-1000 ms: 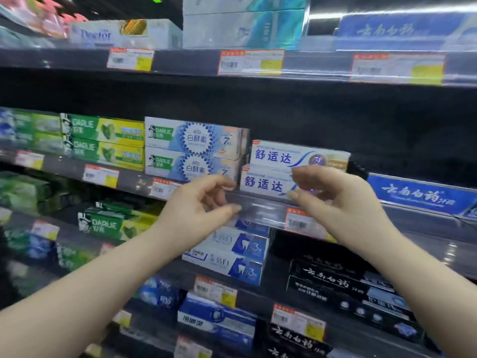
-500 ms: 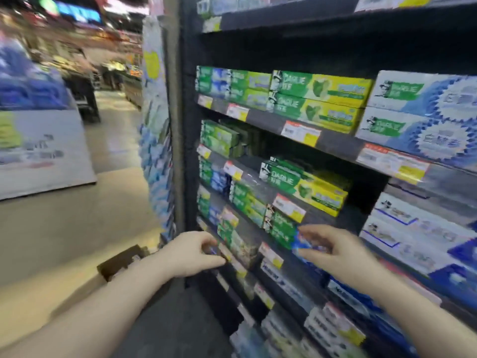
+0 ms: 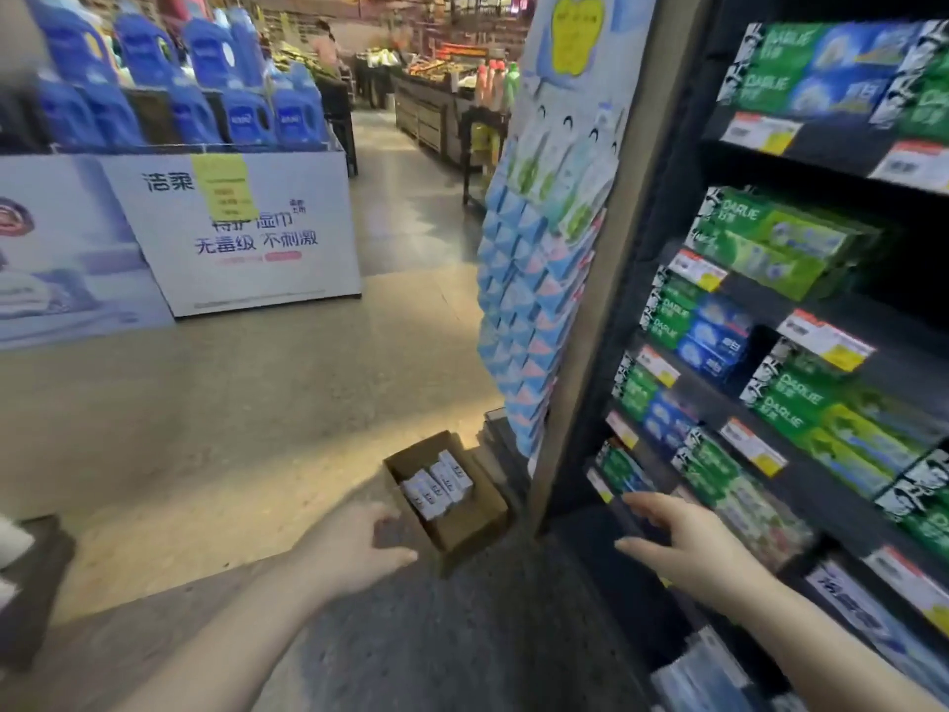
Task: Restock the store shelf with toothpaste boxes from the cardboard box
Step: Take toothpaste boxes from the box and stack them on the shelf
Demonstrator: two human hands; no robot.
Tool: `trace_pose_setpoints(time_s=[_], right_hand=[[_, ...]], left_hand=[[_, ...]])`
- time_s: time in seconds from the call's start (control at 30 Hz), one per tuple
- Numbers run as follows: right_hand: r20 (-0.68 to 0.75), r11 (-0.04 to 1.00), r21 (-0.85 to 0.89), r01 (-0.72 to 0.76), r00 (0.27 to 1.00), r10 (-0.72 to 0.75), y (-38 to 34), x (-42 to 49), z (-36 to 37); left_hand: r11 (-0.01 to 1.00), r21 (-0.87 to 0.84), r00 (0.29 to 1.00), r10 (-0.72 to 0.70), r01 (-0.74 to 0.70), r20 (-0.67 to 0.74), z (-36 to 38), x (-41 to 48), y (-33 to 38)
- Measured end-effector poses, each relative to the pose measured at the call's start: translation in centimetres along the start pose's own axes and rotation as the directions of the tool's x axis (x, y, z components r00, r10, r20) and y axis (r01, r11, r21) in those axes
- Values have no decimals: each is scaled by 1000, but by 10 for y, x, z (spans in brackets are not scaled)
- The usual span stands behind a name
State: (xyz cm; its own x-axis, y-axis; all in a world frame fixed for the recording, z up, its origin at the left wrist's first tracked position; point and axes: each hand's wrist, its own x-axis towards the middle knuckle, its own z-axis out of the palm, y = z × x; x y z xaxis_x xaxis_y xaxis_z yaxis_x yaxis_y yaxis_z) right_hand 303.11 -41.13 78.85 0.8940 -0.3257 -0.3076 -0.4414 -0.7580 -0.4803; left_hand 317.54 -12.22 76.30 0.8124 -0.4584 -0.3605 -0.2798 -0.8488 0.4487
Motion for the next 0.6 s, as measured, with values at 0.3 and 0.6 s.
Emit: trace_pose_setpoints(time_s=[0.3, 0.6], right_hand=[[248, 979, 68, -193, 953, 171, -11, 116, 54], [253, 948, 177, -264, 943, 215, -46, 319, 88]], left_hand=[[993, 19, 984, -116, 115, 133, -8, 71, -88], [973, 142, 949, -211, 181, 235, -64, 259, -136]])
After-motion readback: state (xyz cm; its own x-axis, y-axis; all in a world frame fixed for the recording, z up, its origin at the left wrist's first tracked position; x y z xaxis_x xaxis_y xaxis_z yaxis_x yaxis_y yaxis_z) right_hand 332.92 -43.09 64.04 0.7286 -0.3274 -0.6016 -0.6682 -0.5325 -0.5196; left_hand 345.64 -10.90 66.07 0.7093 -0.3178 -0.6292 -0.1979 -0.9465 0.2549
